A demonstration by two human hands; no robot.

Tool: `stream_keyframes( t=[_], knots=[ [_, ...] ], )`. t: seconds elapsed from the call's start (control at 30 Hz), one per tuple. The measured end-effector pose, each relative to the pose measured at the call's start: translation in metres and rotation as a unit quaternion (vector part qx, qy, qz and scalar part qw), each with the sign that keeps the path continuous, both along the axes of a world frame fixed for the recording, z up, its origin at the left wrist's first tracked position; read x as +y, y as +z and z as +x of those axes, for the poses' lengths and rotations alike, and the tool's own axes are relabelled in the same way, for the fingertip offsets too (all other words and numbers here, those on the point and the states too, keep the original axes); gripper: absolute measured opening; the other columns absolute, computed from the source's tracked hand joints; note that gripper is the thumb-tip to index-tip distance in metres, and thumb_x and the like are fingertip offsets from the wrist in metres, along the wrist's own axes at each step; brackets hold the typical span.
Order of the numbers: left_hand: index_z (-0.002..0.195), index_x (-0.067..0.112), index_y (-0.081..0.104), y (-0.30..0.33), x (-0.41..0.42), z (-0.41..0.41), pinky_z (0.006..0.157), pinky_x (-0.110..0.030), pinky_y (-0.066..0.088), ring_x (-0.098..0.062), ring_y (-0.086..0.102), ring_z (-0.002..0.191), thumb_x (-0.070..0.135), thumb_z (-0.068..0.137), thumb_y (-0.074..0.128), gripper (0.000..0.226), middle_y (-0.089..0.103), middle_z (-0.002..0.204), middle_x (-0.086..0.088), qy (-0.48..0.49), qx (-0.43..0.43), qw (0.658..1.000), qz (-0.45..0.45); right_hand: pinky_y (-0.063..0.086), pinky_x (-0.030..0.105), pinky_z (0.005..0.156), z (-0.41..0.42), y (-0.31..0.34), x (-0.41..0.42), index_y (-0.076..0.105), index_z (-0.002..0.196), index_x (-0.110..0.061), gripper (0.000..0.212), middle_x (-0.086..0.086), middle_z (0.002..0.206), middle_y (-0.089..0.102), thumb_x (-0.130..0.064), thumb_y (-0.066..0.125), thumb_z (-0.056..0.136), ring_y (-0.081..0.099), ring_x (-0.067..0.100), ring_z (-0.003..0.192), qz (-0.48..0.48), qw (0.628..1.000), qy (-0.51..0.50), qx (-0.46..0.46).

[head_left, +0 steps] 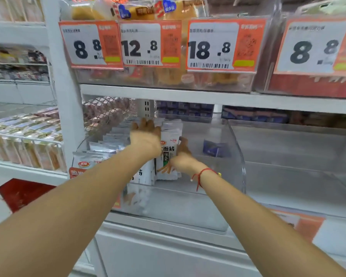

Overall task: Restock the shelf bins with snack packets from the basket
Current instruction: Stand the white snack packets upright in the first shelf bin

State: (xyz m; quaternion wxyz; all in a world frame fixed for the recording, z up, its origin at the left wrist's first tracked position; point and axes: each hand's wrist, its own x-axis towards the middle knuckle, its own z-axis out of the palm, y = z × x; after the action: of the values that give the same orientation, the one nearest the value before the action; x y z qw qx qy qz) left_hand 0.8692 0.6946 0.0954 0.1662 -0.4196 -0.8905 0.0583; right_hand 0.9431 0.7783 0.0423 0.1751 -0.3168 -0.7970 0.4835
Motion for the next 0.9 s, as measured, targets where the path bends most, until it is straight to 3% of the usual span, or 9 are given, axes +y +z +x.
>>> stream_keyframes(
  t=[0.07,0.17,0.23,0.3,0.43,0.57,0.67,0.77,0.9],
  knots=[
    [0.145,0.019,0.033,0.000,0.005,-0.001,0.110,-0.041,0.024,-0.028,0.023,0.138,0.033,0.087,0.061,0.065,0.033,0.146,-0.008,0.003,0.004,1.000,0.011,0.051,0.036,0.085,-0.002,-0.001,-0.002,0.009,0.145,-0.012,0.078,0.017,0.141,0.034,0.004,0.054,0.084,0.043,0.036,0.123,0.058,0.998,-0.017,-0.036],
    [0.149,0.021,0.024,0.000,0.012,0.003,0.110,-0.041,0.025,-0.028,0.023,0.139,0.023,0.088,0.061,0.071,0.030,0.150,-0.007,-0.020,0.011,1.000,0.003,0.042,0.043,0.103,0.004,-0.003,-0.002,0.022,0.142,-0.012,0.066,0.016,0.141,0.026,-0.013,0.058,0.086,0.037,0.037,0.127,0.121,0.985,-0.044,-0.117],
    [0.150,0.021,0.017,0.000,0.017,0.006,0.109,-0.041,0.029,-0.028,0.026,0.138,0.018,0.087,0.060,0.076,0.030,0.150,-0.006,-0.022,-0.017,0.999,-0.031,0.047,0.040,0.096,0.007,-0.004,-0.001,0.032,0.134,-0.009,0.052,0.016,0.136,0.037,-0.018,0.054,0.088,0.046,0.034,0.120,0.095,0.983,-0.034,-0.151],
    [0.152,0.021,0.010,-0.002,0.019,0.005,0.108,-0.042,0.030,-0.028,0.027,0.138,0.019,0.087,0.061,0.082,0.028,0.151,-0.005,-0.015,-0.041,0.998,-0.047,0.055,0.041,0.078,0.007,-0.005,-0.001,0.037,0.124,-0.005,0.037,0.015,0.117,0.055,-0.015,0.049,0.091,0.062,0.030,0.092,0.055,0.987,-0.006,-0.149],
    [0.153,0.022,0.005,0.001,0.016,-0.001,0.111,-0.044,0.027,-0.028,0.022,0.141,0.021,0.089,0.061,0.085,0.023,0.155,-0.004,-0.007,-0.051,0.997,-0.062,0.057,0.046,0.080,0.004,-0.008,-0.003,0.034,0.131,0.001,0.041,0.024,0.115,0.059,-0.014,0.045,0.094,0.066,0.034,0.085,0.036,0.987,0.036,-0.155],
    [0.148,0.019,0.022,0.001,0.012,0.000,0.108,-0.041,0.029,-0.027,0.026,0.138,0.020,0.082,0.070,0.081,0.029,0.150,-0.005,-0.044,-0.019,0.999,-0.013,0.056,0.045,0.083,0.004,-0.010,-0.003,0.042,0.127,-0.004,0.036,0.019,0.119,0.059,-0.019,0.045,0.095,0.063,0.034,0.097,0.072,0.984,0.033,-0.158],
    [0.129,0.013,0.042,0.007,0.007,0.007,0.100,-0.037,0.034,-0.026,0.036,0.127,0.013,0.076,0.074,0.062,0.042,0.135,-0.008,-0.079,0.033,0.995,0.050,0.051,0.036,0.084,0.005,-0.009,-0.001,0.041,0.124,-0.004,0.031,0.007,0.112,0.055,-0.019,0.044,0.097,0.058,0.033,0.106,0.101,0.981,0.030,-0.161],
    [0.111,0.022,0.056,0.013,0.002,0.016,0.105,-0.037,0.029,-0.025,0.038,0.126,0.017,0.085,0.064,0.028,0.052,0.126,-0.004,-0.081,0.029,0.996,-0.016,0.055,0.041,0.083,0.008,-0.007,-0.001,0.038,0.124,-0.006,0.030,0.013,0.114,0.058,-0.021,0.043,0.099,0.063,0.032,0.099,0.097,0.982,0.029,-0.159],
    [0.131,0.024,0.052,0.004,-0.002,0.024,0.112,-0.042,0.022,-0.026,0.032,0.132,0.023,0.093,0.049,0.039,0.047,0.134,-0.004,-0.071,0.024,0.990,-0.121,0.058,0.044,0.079,0.007,-0.009,-0.002,0.039,0.118,-0.005,0.024,0.019,0.110,0.063,-0.018,0.044,0.099,0.064,0.030,0.080,0.068,0.986,0.022,-0.154]
  ],
)
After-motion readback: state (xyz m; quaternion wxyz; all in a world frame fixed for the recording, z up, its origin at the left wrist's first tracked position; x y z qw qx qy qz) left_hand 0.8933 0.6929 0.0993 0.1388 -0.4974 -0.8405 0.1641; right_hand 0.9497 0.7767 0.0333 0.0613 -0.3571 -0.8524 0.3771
